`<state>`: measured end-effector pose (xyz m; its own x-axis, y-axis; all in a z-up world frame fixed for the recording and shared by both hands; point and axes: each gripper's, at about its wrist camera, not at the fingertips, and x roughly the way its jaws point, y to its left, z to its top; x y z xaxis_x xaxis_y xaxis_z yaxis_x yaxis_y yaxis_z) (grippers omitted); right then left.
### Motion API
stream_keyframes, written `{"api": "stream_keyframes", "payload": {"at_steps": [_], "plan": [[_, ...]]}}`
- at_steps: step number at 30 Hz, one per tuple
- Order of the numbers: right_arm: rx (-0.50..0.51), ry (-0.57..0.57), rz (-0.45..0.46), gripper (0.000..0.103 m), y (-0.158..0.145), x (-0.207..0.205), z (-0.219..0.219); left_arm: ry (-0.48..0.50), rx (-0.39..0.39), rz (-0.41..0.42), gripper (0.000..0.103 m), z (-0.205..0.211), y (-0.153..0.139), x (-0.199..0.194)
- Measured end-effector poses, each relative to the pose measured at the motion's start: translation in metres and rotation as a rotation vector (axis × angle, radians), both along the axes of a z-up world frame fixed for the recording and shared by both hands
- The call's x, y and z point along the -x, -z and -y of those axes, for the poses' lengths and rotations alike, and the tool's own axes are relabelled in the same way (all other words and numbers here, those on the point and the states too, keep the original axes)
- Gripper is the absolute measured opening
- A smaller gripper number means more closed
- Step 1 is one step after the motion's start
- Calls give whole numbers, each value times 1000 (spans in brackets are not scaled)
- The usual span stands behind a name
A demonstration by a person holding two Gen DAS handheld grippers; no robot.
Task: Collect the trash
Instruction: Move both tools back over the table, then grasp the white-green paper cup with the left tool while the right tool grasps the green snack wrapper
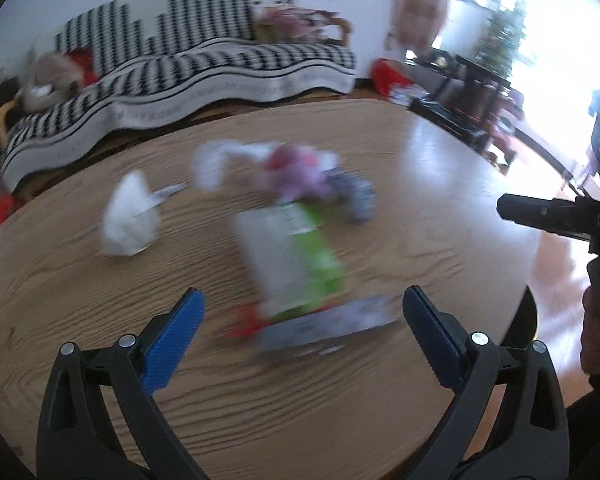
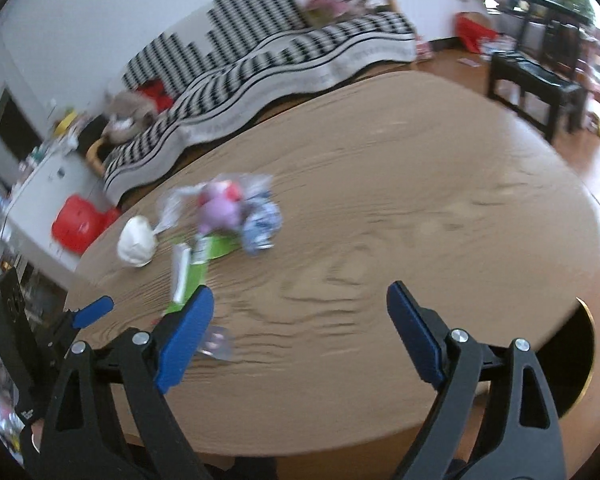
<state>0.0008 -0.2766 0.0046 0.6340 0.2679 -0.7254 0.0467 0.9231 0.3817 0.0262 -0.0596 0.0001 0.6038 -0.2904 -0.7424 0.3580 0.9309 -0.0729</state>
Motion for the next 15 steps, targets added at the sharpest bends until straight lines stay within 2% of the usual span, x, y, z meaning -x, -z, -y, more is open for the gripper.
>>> {"api": "stream_keyframes", "payload": {"at_steps": [7,10,12,15], "plan": [[-2,-77,-34,85,19,-47,-62,-90,-26,6,96,-73,7,-8],[-10,-117,-61,84,31,-64,-85,-150,-9,-9,96,-95,12,-28],[-9,-138,-76,77,37,-71,-98,-186,0,-14,96,-106,16,-48],[-5,-162,-94,77,46,-80,-112,-217,-17,-15,96,-114,24,-69]]}}
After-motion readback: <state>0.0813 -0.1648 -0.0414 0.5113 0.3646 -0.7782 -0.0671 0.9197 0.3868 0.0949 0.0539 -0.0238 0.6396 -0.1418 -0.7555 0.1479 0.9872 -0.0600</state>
